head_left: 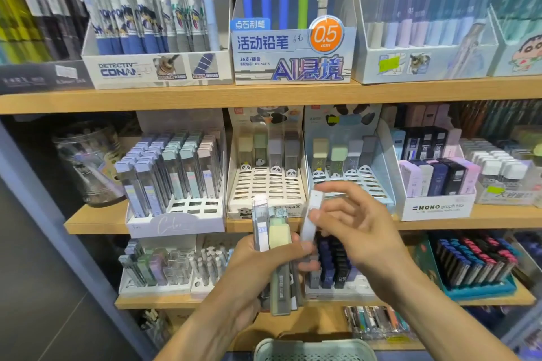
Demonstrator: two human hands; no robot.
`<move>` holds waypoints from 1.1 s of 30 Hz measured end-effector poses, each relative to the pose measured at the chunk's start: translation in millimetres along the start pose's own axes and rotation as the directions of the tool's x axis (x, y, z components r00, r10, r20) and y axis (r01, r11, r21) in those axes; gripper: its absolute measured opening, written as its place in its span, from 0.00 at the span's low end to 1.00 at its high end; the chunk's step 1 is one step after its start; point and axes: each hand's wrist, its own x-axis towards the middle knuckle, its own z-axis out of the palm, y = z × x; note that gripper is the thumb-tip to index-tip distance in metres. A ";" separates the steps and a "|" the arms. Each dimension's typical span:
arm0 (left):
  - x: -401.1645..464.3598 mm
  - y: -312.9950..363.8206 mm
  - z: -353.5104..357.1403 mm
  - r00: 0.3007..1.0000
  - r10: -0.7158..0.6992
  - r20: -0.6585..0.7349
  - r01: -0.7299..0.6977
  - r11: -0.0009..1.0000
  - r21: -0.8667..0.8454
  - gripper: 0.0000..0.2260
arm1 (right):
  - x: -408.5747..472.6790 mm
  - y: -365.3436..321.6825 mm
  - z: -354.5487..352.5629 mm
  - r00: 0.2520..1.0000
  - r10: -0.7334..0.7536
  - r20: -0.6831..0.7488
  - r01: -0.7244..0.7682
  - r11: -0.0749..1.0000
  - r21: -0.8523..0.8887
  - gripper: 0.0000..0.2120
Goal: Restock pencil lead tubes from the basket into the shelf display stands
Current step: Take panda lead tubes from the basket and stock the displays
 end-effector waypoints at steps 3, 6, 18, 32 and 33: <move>-1.8 -4.7 -4.7 1.000 0.001 0.007 -0.001 1.000 0.003 0.17 | -1.8 -5.0 -18.4 0.998 -0.022 -0.066 0.024 0.999 0.025 0.15; -6.1 -14.8 -4.5 0.998 0.001 0.057 -0.005 0.998 0.055 0.14 | -13.1 -2.2 -38.1 0.995 0.001 -0.099 -0.001 1.000 0.001 0.15; 7.3 -113.7 24.2 0.852 -0.516 0.086 0.513 0.857 0.054 0.25 | -54.9 127.0 -78.4 0.859 0.332 -0.390 -0.440 0.868 -0.231 0.10; 37.8 -121.1 28.3 0.822 -0.524 0.222 0.543 0.840 -0.026 0.13 | -19.3 163.9 -106.7 0.962 -0.079 -0.263 -0.121 0.738 -0.663 0.11; 38.1 -119.7 29.4 0.821 -0.526 0.221 0.544 0.839 -0.027 0.13 | -17.6 166.9 -107.2 0.967 -0.083 -0.242 -0.105 0.733 -0.672 0.12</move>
